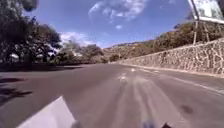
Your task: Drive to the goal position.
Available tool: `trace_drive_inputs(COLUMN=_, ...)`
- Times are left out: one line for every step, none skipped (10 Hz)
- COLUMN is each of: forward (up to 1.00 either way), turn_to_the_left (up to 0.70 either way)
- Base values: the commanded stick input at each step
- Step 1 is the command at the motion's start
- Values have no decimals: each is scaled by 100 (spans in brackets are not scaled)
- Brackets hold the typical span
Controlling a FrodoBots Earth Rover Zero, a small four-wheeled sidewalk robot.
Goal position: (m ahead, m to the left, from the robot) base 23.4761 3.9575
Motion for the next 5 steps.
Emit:
trace_drive_inputs(forward=50, turn_to_the_left=-50)
trace_drive_inputs(forward=50, turn_to_the_left=-50)
trace_drive_inputs(forward=50, turn_to_the_left=-26)
trace_drive_inputs(forward=50, turn_to_the_left=0)
trace_drive_inputs(forward=50, turn_to_the_left=0)
